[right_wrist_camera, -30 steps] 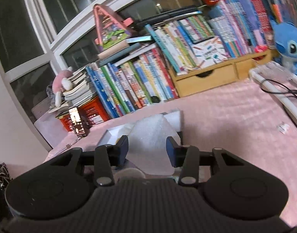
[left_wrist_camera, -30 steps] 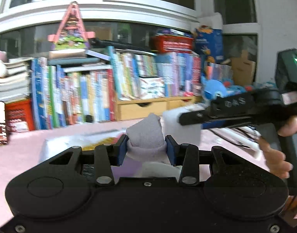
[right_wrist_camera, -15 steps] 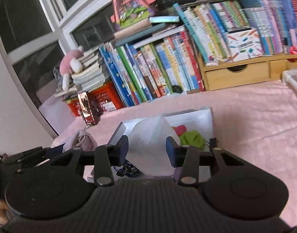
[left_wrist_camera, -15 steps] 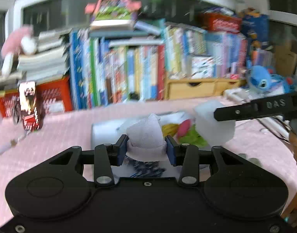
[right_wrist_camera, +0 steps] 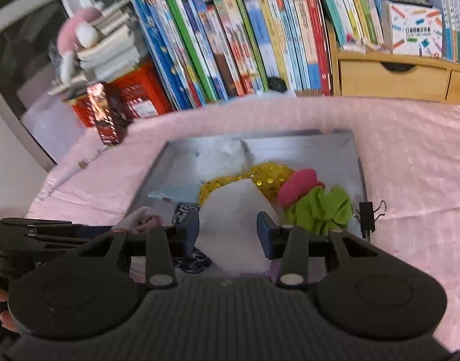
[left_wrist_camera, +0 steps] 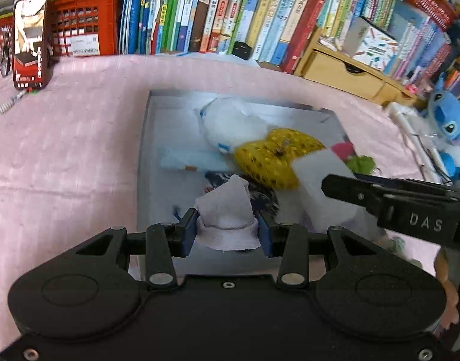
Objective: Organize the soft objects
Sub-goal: 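Carry the white cloth with the left tool while the right tool carries the foam sheet to the tray, then open the left tool over the tray while the right tool releases the foam sheet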
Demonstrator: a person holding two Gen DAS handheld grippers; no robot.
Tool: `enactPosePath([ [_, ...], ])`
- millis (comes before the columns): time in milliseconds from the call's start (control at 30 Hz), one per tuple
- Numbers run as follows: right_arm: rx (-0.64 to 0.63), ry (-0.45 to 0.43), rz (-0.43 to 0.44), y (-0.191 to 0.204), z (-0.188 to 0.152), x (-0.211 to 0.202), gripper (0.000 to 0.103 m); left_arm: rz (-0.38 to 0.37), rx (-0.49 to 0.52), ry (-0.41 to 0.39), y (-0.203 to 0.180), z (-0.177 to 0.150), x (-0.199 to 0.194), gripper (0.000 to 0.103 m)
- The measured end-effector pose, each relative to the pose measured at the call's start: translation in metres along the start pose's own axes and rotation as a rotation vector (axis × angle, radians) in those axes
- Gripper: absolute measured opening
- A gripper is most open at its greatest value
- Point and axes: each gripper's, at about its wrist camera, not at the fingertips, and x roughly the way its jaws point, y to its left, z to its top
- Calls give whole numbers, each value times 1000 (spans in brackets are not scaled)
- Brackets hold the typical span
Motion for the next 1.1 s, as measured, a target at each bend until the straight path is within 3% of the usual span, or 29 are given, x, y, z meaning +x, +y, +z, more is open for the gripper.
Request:
enactPosePath([
  [233,-12,19,-67,2,8,21,44,34,-3,2,-1,11,17,40],
  [733,-1,30,-87,-6,12,34,43,70,-26,31,6,22,32,41],
  [967,-14,29,-90,-4,12,33,47,90,5,25,2,20,32,47],
  [1100,-30,27,-91,-2,11,30,62,94,13,28,1,19,28,60],
])
